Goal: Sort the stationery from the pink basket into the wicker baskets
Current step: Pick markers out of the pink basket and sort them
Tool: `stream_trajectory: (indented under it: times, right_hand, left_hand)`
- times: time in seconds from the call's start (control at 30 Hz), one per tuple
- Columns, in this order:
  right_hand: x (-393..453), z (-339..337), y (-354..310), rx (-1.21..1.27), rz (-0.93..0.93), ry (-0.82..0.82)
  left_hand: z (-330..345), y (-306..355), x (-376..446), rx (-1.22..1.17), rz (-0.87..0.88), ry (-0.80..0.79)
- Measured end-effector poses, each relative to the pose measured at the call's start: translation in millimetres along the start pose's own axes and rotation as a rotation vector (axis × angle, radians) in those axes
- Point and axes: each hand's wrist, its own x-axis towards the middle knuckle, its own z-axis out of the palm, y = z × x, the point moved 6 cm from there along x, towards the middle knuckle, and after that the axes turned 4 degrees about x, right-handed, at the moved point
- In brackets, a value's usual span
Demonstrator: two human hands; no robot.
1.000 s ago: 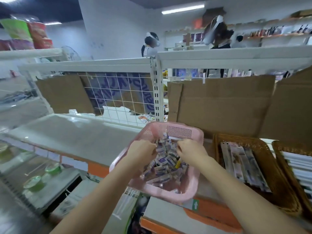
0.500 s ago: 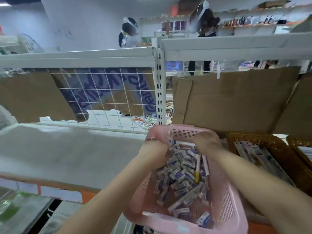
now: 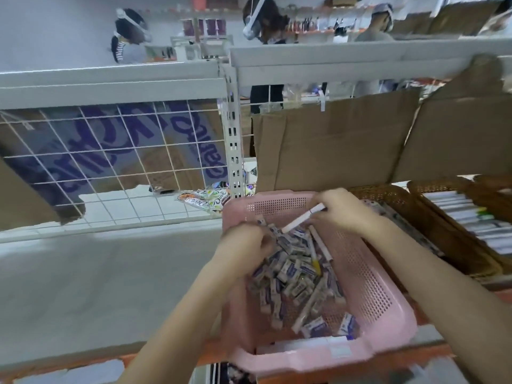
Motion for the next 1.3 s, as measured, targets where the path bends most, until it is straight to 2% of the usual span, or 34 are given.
stream_trajectory:
  times: [0.17, 0.33, 0.47, 0.63, 0.7, 0.87, 1.03, 1.3]
  right_hand:
    - [-44, -22, -39, -0.005, -0.137, -0.101]
    - [-65, -28, -76, 0.133, -0.283, -0.118]
    - [-71, -25, -88, 0.192, -0.347, -0.114]
    - [-69, -21, -67, 0.277, -0.323, -0.153]
    - [-66, -6, -51, 0.157, -0.289, -0.22]
    - [-66, 72, -30, -0.219, -0.322, -0.515]
    - [-49, 93, -11, -0.433, -0.296, -0.514]
    - [-53, 109, -14, -0.587, -0.454, -0.441]
  left_hand:
    - [-3, 14, -11, -0.204, 0.023, 0.069]
    - [8, 39, -20, -0.532, 0.057, -0.089]
    - [4, 42, -31, -0.822, -0.028, -0.038]
    - [4, 38, -44, -0.87, -0.151, 0.043]
    - [5, 33, -49, -0.898, -0.234, 0.059]
    - [0, 33, -62, -0.964, -0.349, 0.129]
    - [-2, 39, -71, -0.966, -0.373, 0.143]
    - [5, 40, -72, -0.946, -0.365, 0.13]
